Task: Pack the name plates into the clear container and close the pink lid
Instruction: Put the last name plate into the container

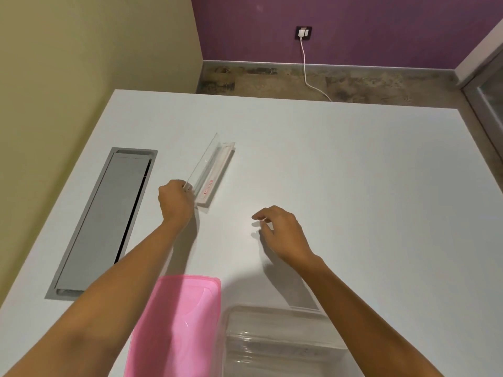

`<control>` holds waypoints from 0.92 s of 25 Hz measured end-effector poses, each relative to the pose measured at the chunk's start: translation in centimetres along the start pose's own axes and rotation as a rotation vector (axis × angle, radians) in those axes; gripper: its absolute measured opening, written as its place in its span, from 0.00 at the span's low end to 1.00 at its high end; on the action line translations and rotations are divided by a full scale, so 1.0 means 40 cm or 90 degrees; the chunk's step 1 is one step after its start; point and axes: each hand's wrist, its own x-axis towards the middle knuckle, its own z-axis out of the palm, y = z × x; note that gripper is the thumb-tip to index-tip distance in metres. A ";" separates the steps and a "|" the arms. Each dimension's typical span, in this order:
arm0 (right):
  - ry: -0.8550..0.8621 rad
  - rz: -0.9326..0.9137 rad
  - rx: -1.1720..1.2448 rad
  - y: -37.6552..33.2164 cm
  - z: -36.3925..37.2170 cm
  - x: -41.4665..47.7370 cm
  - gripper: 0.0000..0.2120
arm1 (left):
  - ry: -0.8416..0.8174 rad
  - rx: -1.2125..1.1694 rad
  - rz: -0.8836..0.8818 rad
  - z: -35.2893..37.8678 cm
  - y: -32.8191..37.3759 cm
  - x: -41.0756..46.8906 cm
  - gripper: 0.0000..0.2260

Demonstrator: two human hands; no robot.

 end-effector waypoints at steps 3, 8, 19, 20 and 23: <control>0.055 0.052 0.152 -0.028 -0.020 0.001 0.10 | -0.113 -0.277 -0.105 -0.035 0.065 -0.089 0.04; 0.023 0.190 0.549 -0.071 -0.060 -0.012 0.20 | -0.346 -0.535 -0.233 -0.043 0.145 -0.267 0.06; -0.029 0.129 0.749 -0.090 -0.137 -0.164 0.27 | -0.512 -0.599 -0.216 -0.072 0.182 -0.501 0.08; -0.047 0.128 0.757 -0.089 -0.138 -0.180 0.26 | -0.513 -0.569 -0.191 -0.078 0.179 -0.520 0.07; -0.090 0.127 0.772 -0.091 -0.140 -0.228 0.26 | -0.515 -0.504 -0.133 -0.085 0.167 -0.579 0.05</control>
